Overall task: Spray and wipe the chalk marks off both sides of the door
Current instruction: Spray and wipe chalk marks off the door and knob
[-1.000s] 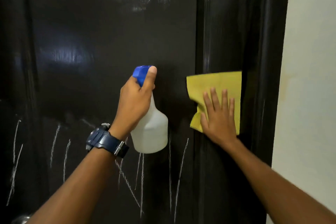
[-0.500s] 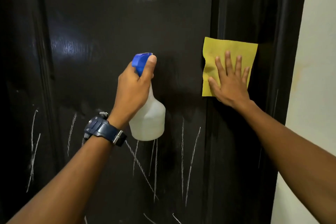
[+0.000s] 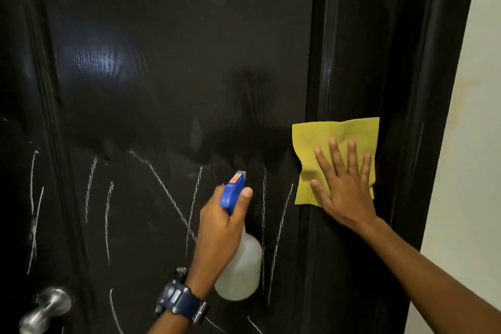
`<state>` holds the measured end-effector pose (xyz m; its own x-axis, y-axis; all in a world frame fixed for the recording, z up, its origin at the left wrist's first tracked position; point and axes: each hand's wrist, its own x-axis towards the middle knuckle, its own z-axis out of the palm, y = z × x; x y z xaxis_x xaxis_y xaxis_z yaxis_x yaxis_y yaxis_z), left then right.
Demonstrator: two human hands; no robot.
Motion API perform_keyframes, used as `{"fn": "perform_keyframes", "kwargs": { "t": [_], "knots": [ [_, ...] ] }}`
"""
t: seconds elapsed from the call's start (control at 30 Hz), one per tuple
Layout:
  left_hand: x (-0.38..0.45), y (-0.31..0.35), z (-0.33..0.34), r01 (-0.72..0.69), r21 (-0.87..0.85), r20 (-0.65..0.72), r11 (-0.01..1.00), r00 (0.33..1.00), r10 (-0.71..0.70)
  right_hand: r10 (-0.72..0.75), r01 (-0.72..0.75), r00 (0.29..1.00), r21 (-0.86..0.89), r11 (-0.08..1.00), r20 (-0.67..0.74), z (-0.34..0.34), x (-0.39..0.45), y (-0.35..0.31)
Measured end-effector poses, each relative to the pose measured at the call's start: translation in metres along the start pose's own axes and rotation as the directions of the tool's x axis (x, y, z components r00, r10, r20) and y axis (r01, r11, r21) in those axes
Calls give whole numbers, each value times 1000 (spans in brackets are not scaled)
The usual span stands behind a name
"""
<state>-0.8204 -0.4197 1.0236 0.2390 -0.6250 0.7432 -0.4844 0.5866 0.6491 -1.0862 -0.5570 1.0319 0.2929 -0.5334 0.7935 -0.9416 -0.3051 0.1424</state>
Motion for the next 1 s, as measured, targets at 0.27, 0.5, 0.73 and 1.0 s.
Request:
{"fn": "perform_keyframes", "kwargs": {
  "t": [0.27,0.5,0.73,1.0],
  "knots": [
    [2,-14,8,21,28,-51,999,999,-19,-115,118,993,80,990,-31,2,-2,-3],
    [11,-21,6,18,64,-57,998,998,-15,-163,163,987,-48,985,15,11,-7,-18],
    [15,-20,3,-3,115,-15,993,1000,4,-112,117,992,-83,990,55,30,-36,-26],
    [8,-31,-12,1,104,-77,995,997,7,-378,373,925,-281,884,40,17,2,-22]
  ]
}}
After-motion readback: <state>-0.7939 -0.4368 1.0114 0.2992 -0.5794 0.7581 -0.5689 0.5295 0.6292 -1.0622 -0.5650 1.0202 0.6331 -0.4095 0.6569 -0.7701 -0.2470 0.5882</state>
